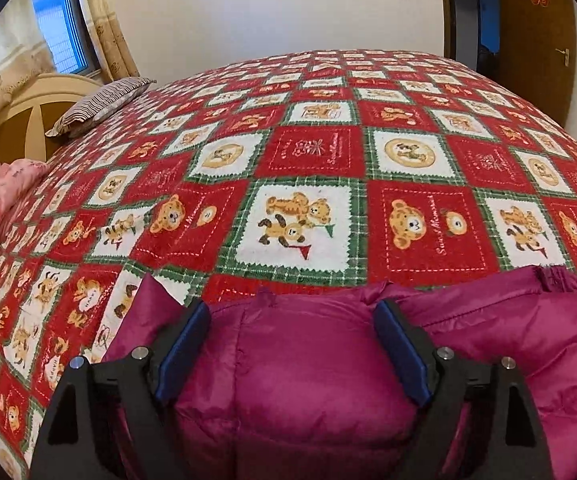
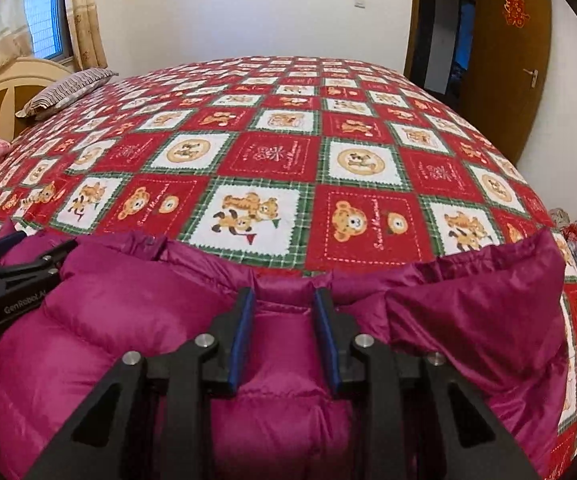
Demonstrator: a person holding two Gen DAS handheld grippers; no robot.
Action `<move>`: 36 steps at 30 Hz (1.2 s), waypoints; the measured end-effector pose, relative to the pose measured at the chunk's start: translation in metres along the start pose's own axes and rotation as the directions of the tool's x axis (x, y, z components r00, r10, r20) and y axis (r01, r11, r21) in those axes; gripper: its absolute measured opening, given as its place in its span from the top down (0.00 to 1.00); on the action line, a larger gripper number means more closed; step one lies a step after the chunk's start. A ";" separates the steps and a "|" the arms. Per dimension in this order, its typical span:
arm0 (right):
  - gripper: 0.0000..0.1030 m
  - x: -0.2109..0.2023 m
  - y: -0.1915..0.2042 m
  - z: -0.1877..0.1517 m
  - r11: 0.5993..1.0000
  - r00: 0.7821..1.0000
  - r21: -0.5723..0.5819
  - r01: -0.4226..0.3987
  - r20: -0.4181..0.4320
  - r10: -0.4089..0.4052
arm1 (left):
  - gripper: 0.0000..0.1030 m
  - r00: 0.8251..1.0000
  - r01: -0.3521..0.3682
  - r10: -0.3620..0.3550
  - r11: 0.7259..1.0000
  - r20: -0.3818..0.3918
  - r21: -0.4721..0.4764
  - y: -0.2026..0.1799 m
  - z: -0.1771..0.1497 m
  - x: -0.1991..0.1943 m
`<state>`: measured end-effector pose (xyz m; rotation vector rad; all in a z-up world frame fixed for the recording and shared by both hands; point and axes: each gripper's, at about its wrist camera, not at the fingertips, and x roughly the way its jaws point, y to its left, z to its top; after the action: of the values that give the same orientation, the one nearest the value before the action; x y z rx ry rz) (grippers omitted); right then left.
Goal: Fold large clothes
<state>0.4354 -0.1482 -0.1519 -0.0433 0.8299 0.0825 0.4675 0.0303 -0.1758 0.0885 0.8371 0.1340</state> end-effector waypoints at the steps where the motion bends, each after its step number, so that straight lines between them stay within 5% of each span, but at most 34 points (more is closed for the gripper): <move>1: 0.70 -0.003 -0.003 0.001 1.000 1.000 0.008 0.002 0.003 -0.002 | 0.17 1.000 0.000 0.000 1.000 0.001 -0.001 0.001 0.000 0.000; 5: 0.70 -0.027 -0.035 0.003 0.991 0.993 0.082 0.102 0.057 -0.107 | 0.17 1.000 -0.002 0.002 1.000 0.001 -0.003 0.000 -0.001 0.001; 9: 0.70 -0.024 -0.076 -0.006 0.963 0.972 0.131 0.235 -0.004 -0.236 | 0.17 1.000 -0.002 0.002 1.000 0.001 -0.001 0.001 -0.001 0.001; 17: 0.70 -0.007 -0.114 -0.023 0.955 0.993 0.273 0.120 -0.031 -0.116 | 0.16 1.000 -0.003 0.003 1.000 0.002 -0.001 0.001 -0.001 0.002; 25: 0.69 -0.008 -0.112 -0.025 0.953 0.992 0.279 0.122 -0.021 -0.121 | 0.15 0.996 0.077 -0.079 0.995 -0.037 -0.056 0.013 0.002 0.005; 30: 0.68 -0.011 -0.119 -0.023 0.948 0.997 0.309 0.077 -0.030 -0.071 | 0.15 0.983 0.174 -0.180 0.973 -0.027 -0.150 0.051 -0.001 -0.033; 36: 0.66 -0.088 -0.092 -0.015 0.961 0.990 0.264 0.086 0.086 -0.113 | 0.15 0.993 0.108 -0.106 0.993 0.047 -0.050 0.080 -0.020 -0.094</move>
<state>0.3742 -0.2456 -0.0964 0.1652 0.7313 -0.1189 0.3838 0.0951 -0.1100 -0.0030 0.7918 0.0526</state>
